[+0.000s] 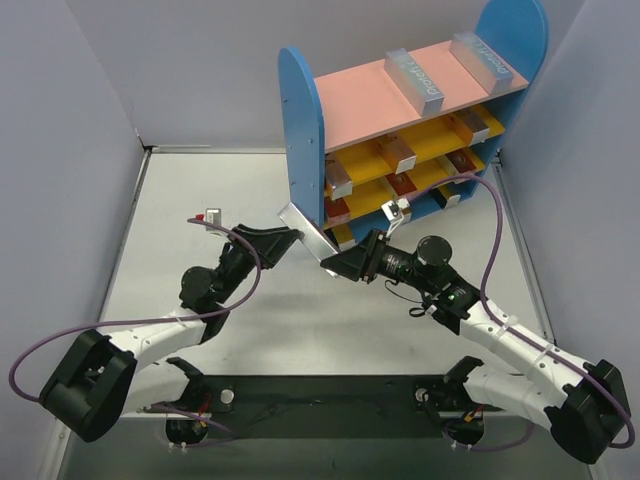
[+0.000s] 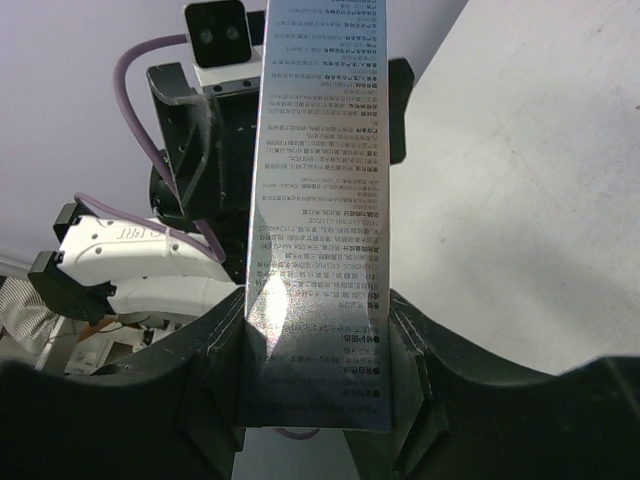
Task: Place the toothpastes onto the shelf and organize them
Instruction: Pick up the toothpaste from the center of the board.
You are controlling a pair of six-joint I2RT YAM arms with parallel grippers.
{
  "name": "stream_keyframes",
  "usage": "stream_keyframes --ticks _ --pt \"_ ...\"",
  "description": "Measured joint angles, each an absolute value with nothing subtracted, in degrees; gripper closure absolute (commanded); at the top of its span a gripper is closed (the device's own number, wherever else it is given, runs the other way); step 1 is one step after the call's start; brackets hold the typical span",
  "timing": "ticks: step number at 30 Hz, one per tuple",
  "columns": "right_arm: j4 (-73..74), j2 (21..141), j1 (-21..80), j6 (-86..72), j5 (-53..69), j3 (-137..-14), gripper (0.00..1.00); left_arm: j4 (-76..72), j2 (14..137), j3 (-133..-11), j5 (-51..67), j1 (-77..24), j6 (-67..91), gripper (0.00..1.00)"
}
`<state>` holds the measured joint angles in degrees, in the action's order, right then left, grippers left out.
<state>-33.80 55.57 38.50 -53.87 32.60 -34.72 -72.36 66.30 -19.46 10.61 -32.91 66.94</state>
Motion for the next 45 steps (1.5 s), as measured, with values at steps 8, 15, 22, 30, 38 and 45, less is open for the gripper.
stream_keyframes --ticks 8,15,22,30,38,45 --pt "-36.8 57.7 38.5 -54.8 35.0 -34.7 1.00 -72.7 66.7 -22.3 10.5 -32.9 66.8 0.03" --pt "-38.5 58.3 38.5 -55.4 36.2 -34.7 0.97 -72.6 67.7 -23.8 10.5 -33.0 66.6 0.26" --pt "-39.5 58.3 38.5 -54.5 37.4 -34.7 0.75 -70.8 65.4 -23.8 8.7 -33.5 66.5 0.45" --pt "-36.1 58.3 38.7 -50.6 37.7 -35.1 0.21 -57.0 54.5 -23.9 2.3 -35.6 63.3 0.61" --pt "-20.1 54.3 40.1 -35.9 31.3 -38.6 0.12 -30.7 48.8 -30.8 -10.3 -39.6 62.7 0.64" --pt "-12.5 47.4 51.1 -18.2 15.8 -40.3 0.11 -6.4 49.5 -41.6 -18.1 -42.2 68.6 0.67"
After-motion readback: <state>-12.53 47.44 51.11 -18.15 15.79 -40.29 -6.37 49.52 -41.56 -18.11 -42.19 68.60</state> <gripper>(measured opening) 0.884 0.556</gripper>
